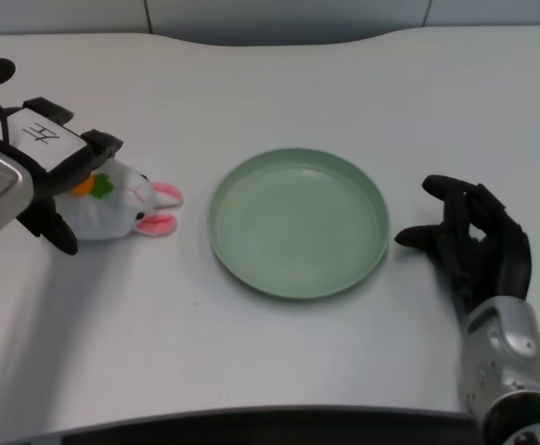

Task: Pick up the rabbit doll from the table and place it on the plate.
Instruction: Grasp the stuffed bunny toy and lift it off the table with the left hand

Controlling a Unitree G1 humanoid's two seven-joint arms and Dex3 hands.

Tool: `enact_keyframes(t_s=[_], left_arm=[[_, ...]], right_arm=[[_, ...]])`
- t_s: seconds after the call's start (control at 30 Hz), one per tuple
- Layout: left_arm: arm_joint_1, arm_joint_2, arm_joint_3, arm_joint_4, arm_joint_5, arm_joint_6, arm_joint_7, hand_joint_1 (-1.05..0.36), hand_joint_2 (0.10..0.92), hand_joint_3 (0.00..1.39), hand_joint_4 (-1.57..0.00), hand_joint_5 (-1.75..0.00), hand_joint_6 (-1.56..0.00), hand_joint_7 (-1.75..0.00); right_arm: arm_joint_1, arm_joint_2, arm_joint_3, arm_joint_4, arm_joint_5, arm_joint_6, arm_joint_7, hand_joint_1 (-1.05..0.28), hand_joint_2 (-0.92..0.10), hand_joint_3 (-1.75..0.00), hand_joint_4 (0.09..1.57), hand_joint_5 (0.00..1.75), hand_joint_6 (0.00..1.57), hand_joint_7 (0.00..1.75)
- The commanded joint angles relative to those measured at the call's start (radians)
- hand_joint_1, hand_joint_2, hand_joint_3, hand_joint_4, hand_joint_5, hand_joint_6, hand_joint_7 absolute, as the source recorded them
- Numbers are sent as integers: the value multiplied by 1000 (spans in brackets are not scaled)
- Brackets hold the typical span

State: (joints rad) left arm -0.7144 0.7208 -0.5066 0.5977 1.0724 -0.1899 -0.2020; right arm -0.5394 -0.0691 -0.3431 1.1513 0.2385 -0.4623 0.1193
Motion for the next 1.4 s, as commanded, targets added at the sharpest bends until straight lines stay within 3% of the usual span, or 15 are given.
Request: enact_keyframes(t_s=[0.03,0.1,0.17,0.3,0.5,0.6,0.73,0.8,0.97,1.1,1.2,1.3,1.4], left_arm=[[-60,-26,-42,122,24,-33,102,-1048,914,46,-62,-34,-84,-23],[-86,-41,-59,181,23,-45,139,-1048,920,43,-67,-38,-80,-19],[-109,-61,-72,237,18,-48,164,-1048,921,44,-68,-40,-79,-17],[-152,-103,-82,337,-6,-55,204,-1048,920,42,-65,-42,-87,-20],[-213,-154,-101,454,-23,-51,281,-1029,921,41,-85,-60,-97,-20],[-239,-178,-81,506,-75,-55,257,-1013,921,51,-90,-66,-101,-20],[-258,-189,-89,542,-100,-47,251,-1012,921,59,-112,-80,-125,-30],[-267,-198,-85,560,-117,-34,226,-1000,920,51,-114,-82,-126,-27],[-275,-207,-91,589,-139,-21,212,-997,921,31,-127,-86,-138,-23],[-280,-224,-109,626,-142,8,172,-1002,921,33,-120,-83,-119,-10],[-277,-232,-127,637,-137,20,178,-1012,920,28,-134,-92,-132,-15],[-271,-238,-140,644,-139,20,183,-1027,921,26,-124,-89,-136,-14],[-271,-246,-147,655,-145,17,167,-1027,920,21,-110,-84,-142,-15]], right_arm=[[8,6,-3,-13,8,5,8,-420,-921,-427,830,1292,688,994],[12,5,3,-17,-1,5,-2,-424,-921,-427,826,1292,686,996],[15,10,3,-28,1,11,-7,-422,-921,-426,814,1287,678,994],[19,11,1,-32,4,2,2,-413,-921,-436,780,1298,663,997],[18,14,1,-43,6,20,-6,-408,-921,-420,808,1309,681,1002],[20,9,1,-34,4,11,3,-413,-921,-414,790,1304,684,994],[20,7,2,-31,-1,12,-5,-424,-921,-406,776,1296,690,978],[14,1,-5,-16,6,9,9,-433,-921,-385,782,1294,691,969],[29,7,6,-44,-3,5,2,-416,-921,-419,782,1291,701,957],[25,8,-8,-38,17,9,21,-418,-921,-421,800,1300,706,959],[27,6,-6,-38,9,8,13,-416,-921,-421,802,1294,700,960],[30,8,-13,-43,19,12,26,-418,-921,-417,791,1292,693,962],[34,10,-16,-48,21,12,29,-423,-921,-412,791,1297,695,963]])
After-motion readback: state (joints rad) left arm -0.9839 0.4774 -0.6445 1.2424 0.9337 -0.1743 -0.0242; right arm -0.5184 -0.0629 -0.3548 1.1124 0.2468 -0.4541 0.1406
